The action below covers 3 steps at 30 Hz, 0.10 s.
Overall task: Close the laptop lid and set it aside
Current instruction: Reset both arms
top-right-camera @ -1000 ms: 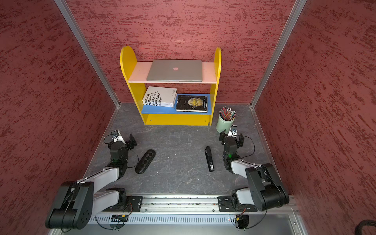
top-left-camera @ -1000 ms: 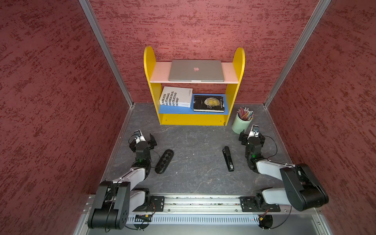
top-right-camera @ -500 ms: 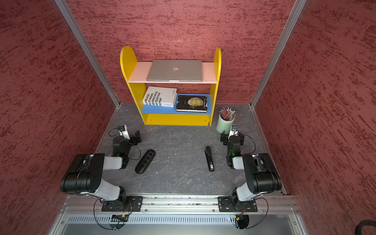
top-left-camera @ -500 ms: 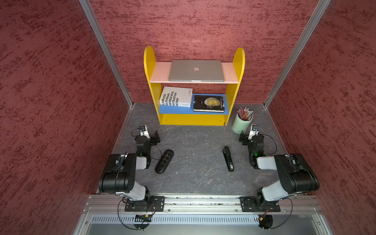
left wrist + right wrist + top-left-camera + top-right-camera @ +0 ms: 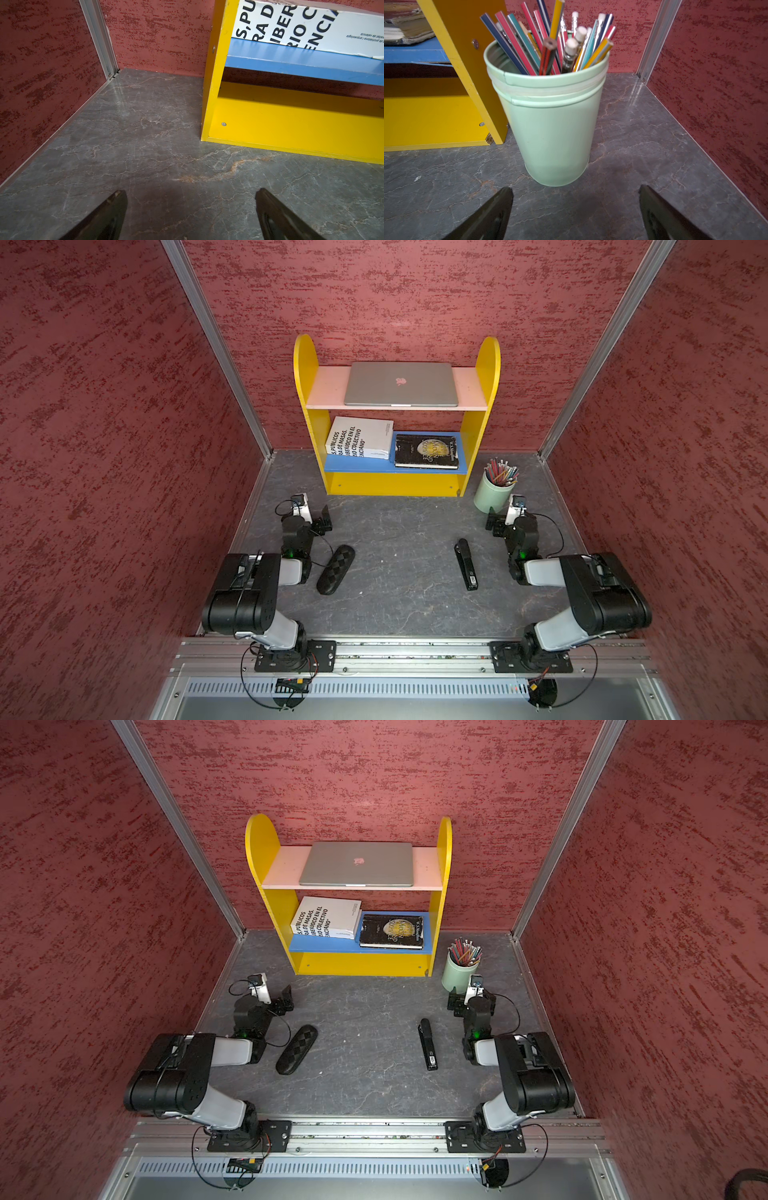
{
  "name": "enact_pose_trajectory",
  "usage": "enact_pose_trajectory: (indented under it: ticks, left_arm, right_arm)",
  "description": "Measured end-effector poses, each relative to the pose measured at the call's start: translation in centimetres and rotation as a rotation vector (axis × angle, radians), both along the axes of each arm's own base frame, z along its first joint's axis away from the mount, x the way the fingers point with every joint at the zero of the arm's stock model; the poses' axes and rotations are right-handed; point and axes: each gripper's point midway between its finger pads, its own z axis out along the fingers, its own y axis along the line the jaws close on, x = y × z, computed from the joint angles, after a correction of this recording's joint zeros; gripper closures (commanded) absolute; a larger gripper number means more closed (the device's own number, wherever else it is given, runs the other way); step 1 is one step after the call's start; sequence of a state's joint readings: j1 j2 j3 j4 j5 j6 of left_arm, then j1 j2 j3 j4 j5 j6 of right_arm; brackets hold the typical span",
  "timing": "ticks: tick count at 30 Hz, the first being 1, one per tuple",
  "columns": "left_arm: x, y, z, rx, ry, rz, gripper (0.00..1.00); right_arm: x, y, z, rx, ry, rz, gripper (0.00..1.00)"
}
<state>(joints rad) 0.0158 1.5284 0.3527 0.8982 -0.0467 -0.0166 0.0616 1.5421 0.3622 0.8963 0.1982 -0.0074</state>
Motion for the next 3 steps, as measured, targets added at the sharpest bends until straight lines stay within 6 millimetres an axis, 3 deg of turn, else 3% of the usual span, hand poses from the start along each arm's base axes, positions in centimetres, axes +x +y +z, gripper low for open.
enact_pose_trajectory:
  ticks: [3]
  left_arm:
    - [0.04,0.0,0.06,0.0,-0.002,0.0,0.0]
  right_arm:
    - [0.01,0.01,0.01,0.0,0.0,0.001,0.01]
